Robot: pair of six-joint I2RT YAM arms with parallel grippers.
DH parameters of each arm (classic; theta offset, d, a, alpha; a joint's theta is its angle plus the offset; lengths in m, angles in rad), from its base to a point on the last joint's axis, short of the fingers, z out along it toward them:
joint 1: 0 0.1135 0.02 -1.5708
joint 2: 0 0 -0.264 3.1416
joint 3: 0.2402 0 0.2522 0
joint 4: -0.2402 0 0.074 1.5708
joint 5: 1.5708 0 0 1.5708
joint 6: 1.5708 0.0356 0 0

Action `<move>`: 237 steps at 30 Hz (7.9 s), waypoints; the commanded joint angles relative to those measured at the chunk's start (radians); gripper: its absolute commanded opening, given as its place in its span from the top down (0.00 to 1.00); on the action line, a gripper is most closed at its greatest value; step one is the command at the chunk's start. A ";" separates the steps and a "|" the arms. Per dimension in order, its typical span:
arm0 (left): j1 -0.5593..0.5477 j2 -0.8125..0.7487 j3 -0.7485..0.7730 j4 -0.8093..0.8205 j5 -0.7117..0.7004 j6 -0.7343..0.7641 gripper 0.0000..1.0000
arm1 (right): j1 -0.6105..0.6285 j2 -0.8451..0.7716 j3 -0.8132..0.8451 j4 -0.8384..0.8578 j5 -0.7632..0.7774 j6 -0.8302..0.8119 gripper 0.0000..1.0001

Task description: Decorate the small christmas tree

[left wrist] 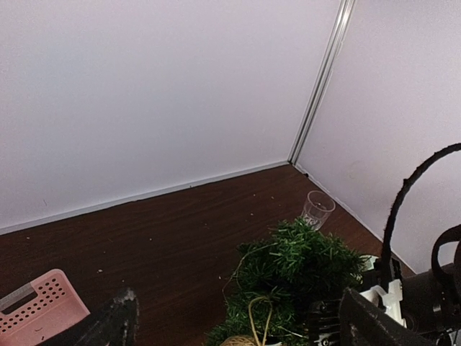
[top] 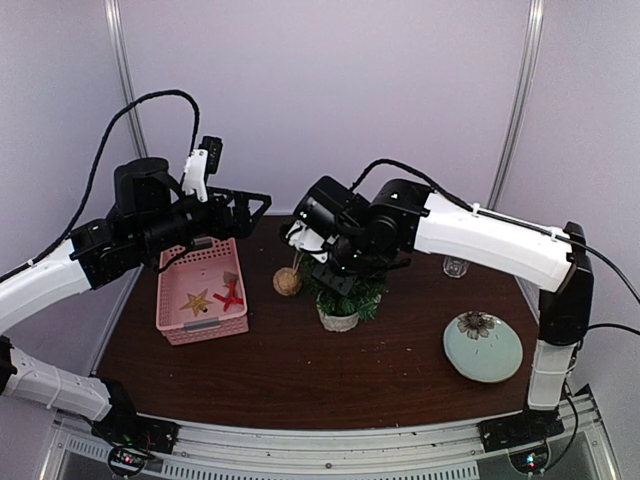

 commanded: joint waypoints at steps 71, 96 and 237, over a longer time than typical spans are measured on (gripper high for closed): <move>-0.341 0.398 -0.554 0.712 -0.101 0.281 0.73 | -0.634 -0.288 -0.940 0.984 -0.815 0.788 0.63; -0.366 0.732 -0.378 0.848 -0.170 0.507 0.99 | -0.603 -0.077 -0.844 1.036 -0.925 0.793 0.71; -0.144 0.815 -0.403 1.086 -0.172 0.520 1.00 | -0.426 -0.072 -0.936 1.131 -0.855 0.869 0.72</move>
